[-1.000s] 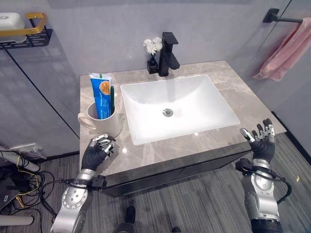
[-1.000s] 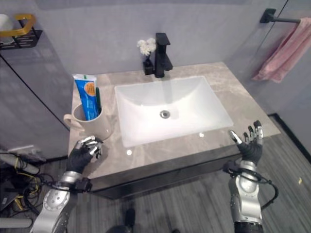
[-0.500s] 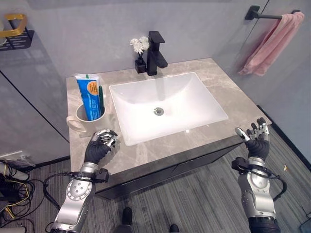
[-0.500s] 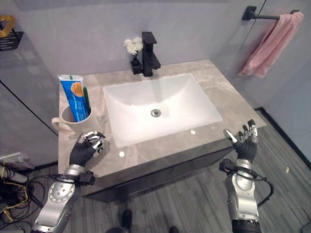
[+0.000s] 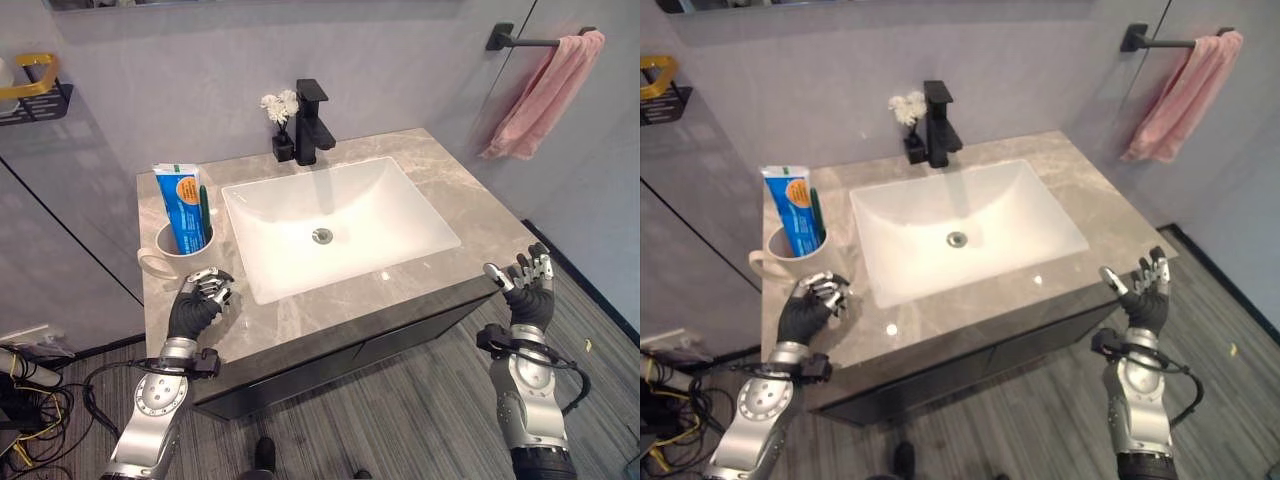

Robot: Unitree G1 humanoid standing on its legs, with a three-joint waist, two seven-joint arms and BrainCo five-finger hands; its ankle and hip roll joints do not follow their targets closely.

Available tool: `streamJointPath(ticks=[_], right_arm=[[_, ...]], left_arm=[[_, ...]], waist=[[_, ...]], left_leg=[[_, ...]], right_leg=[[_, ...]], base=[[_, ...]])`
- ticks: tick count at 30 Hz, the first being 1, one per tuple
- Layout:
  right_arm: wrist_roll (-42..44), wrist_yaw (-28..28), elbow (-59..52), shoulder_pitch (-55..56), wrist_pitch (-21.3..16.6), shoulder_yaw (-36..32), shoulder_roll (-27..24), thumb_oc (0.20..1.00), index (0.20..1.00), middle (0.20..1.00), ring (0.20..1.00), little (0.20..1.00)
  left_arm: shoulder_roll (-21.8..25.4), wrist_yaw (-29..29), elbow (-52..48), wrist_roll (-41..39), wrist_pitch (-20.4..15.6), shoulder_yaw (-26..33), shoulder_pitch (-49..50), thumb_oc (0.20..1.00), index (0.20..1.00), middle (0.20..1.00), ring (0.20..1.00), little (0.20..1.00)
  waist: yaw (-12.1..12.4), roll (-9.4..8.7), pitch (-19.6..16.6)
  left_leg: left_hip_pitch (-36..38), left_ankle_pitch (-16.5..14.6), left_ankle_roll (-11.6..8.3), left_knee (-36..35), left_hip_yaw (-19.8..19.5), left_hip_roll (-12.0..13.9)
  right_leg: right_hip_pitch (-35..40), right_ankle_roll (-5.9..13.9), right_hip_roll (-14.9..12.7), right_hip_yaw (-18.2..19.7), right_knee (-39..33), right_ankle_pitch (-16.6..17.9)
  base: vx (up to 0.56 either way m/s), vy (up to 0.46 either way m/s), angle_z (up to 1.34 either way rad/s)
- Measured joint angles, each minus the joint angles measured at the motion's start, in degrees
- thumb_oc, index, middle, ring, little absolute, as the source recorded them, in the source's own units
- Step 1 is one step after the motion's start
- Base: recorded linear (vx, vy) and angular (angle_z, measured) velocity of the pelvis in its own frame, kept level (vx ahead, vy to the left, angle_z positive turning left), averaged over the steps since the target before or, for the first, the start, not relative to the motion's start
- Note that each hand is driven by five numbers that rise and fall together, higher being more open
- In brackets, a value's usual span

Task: Put brush and paste in cup on sink, flatten towel.

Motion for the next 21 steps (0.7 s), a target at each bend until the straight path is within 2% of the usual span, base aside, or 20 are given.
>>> streamJointPath(ticks=[2,21], right_arm=[[0.00,0.00,0.00,0.15,0.05,0.08,0.01,1.000,1.000,1.000,1.000,1.000],[0.00,-0.01,0.08,0.74,1.00,0.21,0.23,1.000,1.000,1.000,1.000,1.000]], left_arm=[[-1.46,-0.08,0.00,-0.01,0.04,0.21,1.46,0.200,0.200,0.200,0.200,0.200],[-1.41,0.80,1.94,1.97,0.58,1.18,2.06,0.200,0.200,0.200,0.200,0.200]], waist=[[0.22,0.09,-0.08],[0.77,0.77,-0.54]], left_leg=[[0.21,0.03,-0.04,-0.01,-0.25,0.10],[0.81,0.25,0.03,-0.02,-0.72,-0.01]], right_leg=[[0.43,0.01,0.01,-0.26,-0.30,-0.01],[1.23,0.01,-0.01,-0.67,-0.43,-0.01]], base=[[0.01,-0.021,0.05],[0.00,-0.001,0.01]])
